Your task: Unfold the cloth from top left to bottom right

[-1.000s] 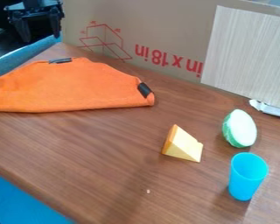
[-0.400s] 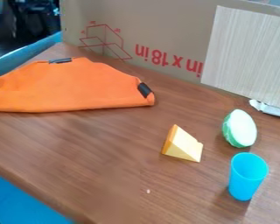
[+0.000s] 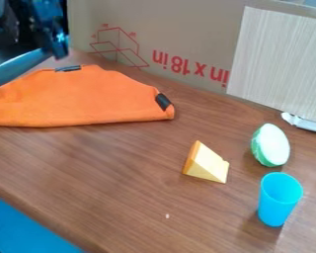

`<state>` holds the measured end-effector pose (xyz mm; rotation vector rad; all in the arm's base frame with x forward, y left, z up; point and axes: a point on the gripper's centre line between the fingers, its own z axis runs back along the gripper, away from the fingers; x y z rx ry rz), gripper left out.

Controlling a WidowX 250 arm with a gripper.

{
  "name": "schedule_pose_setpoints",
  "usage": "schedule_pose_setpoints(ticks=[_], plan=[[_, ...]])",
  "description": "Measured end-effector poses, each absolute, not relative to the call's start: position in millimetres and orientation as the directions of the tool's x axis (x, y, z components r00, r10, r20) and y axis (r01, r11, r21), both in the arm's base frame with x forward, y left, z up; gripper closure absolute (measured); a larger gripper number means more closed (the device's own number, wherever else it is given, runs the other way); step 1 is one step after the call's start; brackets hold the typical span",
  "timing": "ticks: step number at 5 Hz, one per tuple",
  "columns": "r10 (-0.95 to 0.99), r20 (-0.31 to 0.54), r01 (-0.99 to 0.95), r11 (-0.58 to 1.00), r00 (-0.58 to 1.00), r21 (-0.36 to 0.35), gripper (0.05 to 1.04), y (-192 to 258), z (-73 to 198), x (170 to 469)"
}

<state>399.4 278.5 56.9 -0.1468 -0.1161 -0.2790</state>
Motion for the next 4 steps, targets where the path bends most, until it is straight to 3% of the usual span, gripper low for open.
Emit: schedule_pose_setpoints(ticks=[1, 4], plan=[[-0.301, 0.129, 0.311, 0.947, 0.945, -0.073, 0.084, 279.0, 51.8, 398.1], [-0.296, 0.147, 0.304, 0.952, 0.944, -0.034, 0.084, 280.3, 51.7, 403.9]])
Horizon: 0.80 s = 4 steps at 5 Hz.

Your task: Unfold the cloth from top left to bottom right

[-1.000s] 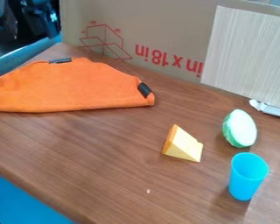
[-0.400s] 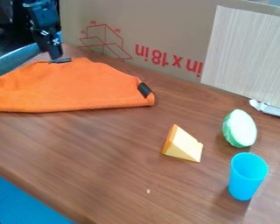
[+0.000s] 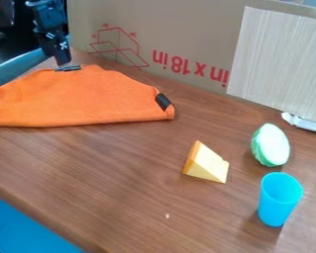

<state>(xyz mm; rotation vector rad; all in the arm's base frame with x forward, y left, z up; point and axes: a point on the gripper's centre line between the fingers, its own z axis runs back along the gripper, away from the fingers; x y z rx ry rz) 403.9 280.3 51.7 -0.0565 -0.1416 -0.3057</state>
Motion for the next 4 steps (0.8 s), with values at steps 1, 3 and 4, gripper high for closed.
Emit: schedule_pose_setpoints(ticks=[1, 3, 4], plan=[[-0.288, 0.134, 0.294, 0.955, 0.948, -0.026, 0.084, 283.5, 49.6, 406.2], [-0.285, 0.079, 0.288, 0.957, 0.955, -0.027, 0.084, 279.2, 25.6, 405.2], [-0.273, 0.083, 0.276, 0.961, 0.958, -0.022, 0.083, 276.0, 18.5, 404.4]])
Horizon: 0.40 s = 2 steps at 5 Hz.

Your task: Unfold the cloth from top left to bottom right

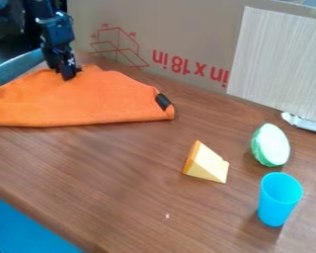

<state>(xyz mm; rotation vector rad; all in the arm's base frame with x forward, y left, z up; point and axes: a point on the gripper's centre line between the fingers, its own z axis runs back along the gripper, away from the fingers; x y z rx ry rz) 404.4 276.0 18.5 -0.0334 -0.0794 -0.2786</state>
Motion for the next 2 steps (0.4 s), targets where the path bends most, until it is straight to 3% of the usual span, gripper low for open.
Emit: schedule_pose_setpoints(ticks=[1, 2], plan=[[-0.263, 0.089, 0.265, 0.964, 0.961, -0.014, 0.116, 276.9, 18.5, 405.6], [-0.246, 0.107, 0.25, 0.968, 0.963, -0.027, 0.376, 274.3, 18.1, 407.8]])
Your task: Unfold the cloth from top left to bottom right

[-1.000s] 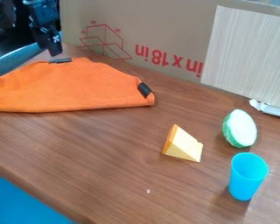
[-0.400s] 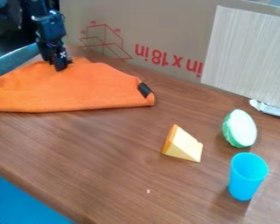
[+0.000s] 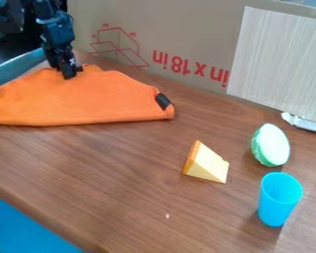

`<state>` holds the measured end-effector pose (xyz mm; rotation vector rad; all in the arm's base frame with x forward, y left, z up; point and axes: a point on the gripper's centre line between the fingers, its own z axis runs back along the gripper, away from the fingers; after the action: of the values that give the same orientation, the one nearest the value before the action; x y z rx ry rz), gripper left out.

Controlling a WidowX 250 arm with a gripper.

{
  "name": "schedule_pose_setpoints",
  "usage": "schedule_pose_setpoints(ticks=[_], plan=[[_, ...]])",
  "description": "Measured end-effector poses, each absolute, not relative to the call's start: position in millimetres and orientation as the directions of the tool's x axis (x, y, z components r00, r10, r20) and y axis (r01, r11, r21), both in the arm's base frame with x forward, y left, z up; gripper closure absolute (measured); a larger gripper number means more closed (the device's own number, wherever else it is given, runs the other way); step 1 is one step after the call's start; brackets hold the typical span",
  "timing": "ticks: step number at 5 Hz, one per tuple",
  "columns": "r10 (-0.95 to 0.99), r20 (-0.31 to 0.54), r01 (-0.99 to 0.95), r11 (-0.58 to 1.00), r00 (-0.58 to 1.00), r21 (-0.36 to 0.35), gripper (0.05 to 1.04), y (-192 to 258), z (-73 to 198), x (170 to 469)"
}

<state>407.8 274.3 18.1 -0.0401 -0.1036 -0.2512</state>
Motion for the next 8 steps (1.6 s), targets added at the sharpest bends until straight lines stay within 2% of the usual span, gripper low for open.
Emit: schedule_pose_setpoints(ticks=[1, 2, 3, 4, 5, 7, 8], plan=[[-0.227, 0.12, 0.235, 0.971, 0.966, -0.053, 0.65, 269.3, 24.4, 407.8], [-0.201, 0.133, 0.213, 0.973, 0.971, -0.086, 0.86, 264.5, 33.7, 409.6], [-0.162, 0.191, 0.182, 0.979, 0.968, -0.09, 0.978, 264.0, 65.6, 419.3], [-0.142, 0.192, 0.169, 0.976, 0.971, -0.134, 1.0, 256.2, 64.1, 416.9], [-0.158, 0.24, 0.186, 0.978, 0.958, -0.099, 1.0, 245.0, 101.7, 404.3], [-0.234, 0.274, 0.268, 0.959, 0.933, -0.096, 1.0, 215.0, 122.4, 363.8], [-0.257, 0.273, 0.293, 0.951, 0.927, -0.101, 1.0, 211.7, 123.2, 344.6]])
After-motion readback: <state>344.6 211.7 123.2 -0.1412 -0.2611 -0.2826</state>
